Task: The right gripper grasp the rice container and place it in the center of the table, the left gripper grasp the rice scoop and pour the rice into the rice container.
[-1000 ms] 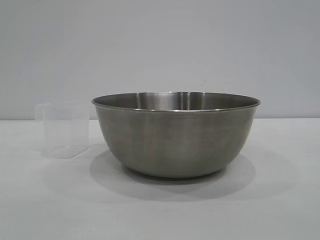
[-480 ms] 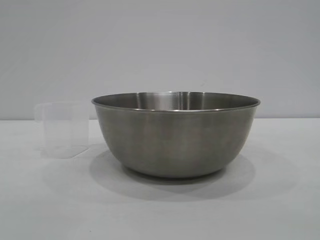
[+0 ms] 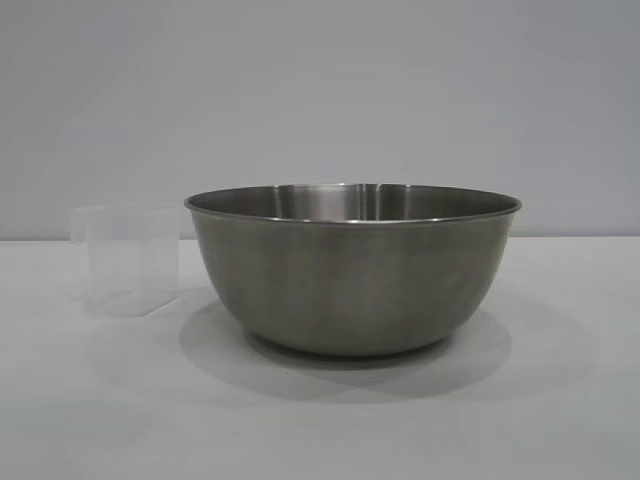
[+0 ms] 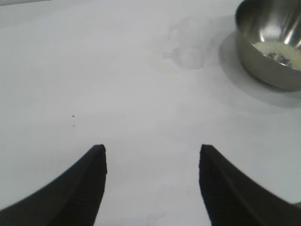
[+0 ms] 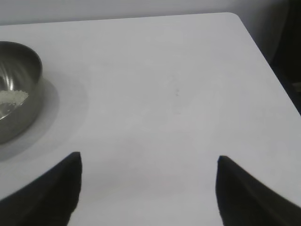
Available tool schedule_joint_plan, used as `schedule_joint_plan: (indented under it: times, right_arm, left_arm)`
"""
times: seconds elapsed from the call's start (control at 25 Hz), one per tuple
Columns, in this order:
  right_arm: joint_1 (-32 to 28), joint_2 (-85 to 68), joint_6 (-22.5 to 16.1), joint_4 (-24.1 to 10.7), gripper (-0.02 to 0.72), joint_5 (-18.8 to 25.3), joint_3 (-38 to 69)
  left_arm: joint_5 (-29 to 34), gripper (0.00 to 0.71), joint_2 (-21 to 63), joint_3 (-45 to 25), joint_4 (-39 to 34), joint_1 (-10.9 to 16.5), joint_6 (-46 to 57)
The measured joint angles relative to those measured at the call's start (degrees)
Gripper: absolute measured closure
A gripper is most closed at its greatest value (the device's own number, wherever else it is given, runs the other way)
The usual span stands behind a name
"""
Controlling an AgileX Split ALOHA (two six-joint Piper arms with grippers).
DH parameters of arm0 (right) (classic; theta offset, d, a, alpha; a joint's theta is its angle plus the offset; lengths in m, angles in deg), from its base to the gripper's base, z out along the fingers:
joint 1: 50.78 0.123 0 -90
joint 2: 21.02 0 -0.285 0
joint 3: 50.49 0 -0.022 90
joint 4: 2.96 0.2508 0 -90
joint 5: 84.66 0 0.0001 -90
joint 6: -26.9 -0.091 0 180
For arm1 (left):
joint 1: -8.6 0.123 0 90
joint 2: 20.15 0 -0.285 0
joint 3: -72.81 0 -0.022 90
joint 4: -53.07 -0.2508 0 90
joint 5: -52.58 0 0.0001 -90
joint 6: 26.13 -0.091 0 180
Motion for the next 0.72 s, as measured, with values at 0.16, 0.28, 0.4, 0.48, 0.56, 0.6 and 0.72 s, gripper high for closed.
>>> schedule_joint_plan:
  times: [0.16, 0.28, 0.4, 0.48, 0.56, 0.6, 0.72]
  right_arm:
    - [2.0, 0.0, 0.0, 0.0, 0.154, 0.0, 0.0]
    - [3.3, 0.0, 0.0, 0.0, 0.154, 0.0, 0.0]
    - [3.3, 0.0, 0.0, 0.0, 0.154, 0.0, 0.0]
    - [3.3, 0.0, 0.0, 0.0, 0.154, 0.0, 0.0]
    - [3.3, 0.0, 0.0, 0.0, 0.154, 0.0, 0.0]
    - [3.3, 0.0, 0.0, 0.0, 0.154, 0.0, 0.0]
    - [3.3, 0.0, 0.0, 0.0, 0.154, 0.0, 0.0]
  left_arm:
    - [0.0, 0.347, 0.0, 0.0, -0.1, 0.3, 0.0]
    - [0.0, 0.347, 0.0, 0.0, -0.1, 0.3, 0.0]
    - [0.0, 0.347, 0.0, 0.0, -0.1, 0.3, 0.0]
    - [0.0, 0.347, 0.0, 0.0, -0.1, 0.3, 0.0]
    - [0.0, 0.347, 0.0, 0.0, -0.1, 0.3, 0.0]
    - [0.0, 0.347, 0.0, 0.0, -0.1, 0.3, 0.0]
    - [0.0, 0.347, 0.0, 0.0, -0.1, 0.3, 0.0]
